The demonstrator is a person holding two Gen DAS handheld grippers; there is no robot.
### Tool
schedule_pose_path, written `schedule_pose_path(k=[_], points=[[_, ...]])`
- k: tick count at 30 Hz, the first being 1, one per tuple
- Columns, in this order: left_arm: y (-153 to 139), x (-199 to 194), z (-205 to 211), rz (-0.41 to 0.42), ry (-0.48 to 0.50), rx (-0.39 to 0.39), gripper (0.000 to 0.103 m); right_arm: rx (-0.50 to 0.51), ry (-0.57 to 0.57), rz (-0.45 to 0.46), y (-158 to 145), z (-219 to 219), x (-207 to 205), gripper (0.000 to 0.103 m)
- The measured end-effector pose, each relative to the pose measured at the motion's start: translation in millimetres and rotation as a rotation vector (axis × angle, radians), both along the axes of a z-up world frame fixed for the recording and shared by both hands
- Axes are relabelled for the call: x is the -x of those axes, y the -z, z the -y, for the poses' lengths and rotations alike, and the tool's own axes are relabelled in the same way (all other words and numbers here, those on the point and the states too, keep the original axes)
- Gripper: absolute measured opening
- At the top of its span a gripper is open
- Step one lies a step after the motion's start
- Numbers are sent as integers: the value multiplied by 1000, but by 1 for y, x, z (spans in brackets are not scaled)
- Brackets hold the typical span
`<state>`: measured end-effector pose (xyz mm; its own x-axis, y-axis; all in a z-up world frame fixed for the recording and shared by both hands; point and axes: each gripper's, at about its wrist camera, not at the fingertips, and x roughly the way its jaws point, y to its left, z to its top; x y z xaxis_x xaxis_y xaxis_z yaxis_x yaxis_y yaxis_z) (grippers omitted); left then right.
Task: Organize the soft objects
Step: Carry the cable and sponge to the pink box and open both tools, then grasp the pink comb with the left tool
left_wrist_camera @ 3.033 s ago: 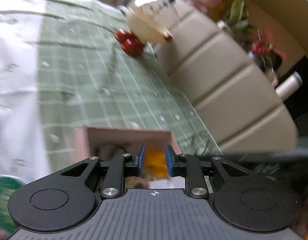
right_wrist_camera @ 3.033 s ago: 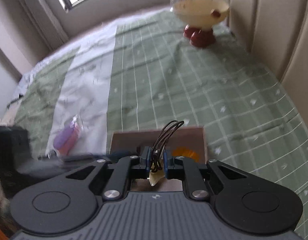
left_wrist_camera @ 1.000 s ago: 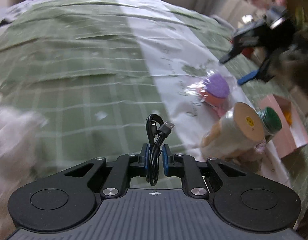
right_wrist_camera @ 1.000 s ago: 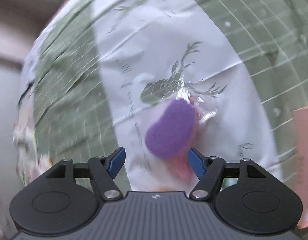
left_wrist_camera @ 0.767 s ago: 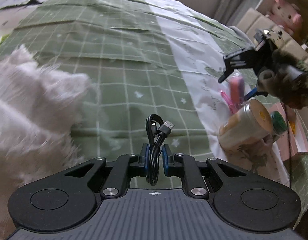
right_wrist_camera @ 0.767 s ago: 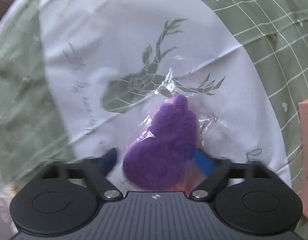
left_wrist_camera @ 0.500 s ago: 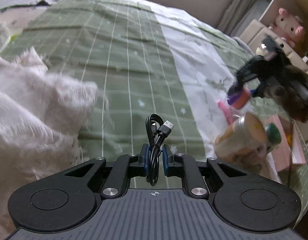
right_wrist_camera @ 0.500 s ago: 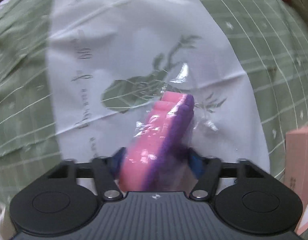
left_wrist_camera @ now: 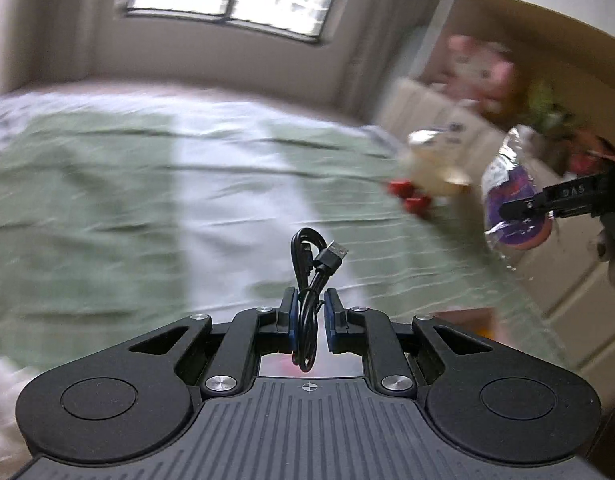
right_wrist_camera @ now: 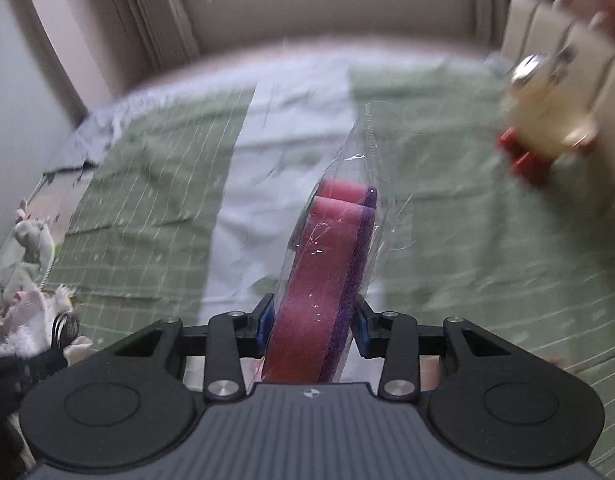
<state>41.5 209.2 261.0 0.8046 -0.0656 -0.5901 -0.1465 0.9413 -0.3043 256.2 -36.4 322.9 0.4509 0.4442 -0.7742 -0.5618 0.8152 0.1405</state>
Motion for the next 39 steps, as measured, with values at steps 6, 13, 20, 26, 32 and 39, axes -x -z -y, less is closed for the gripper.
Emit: schedule_pose_path(k=[6,13,20,26,32,39], points=[[6,-70,114,18,209,74,16,17,56,90,-19,111,0,39],[94,-155,214,-83,393,326,17,42,90,21,27,186,-12,39],[159,-182,232,-146,318,305,17,43,142,-148,139,209,-23,39],[146,-137,178,-169,248,295,17,213,135,-154,209,170,-27,41],[142,-76,129,-206,221,295,17,84,107,-246,197,142,-24,64],[128,-56,64,-243,79,307,17,130,65,-116,160,122,7,73]])
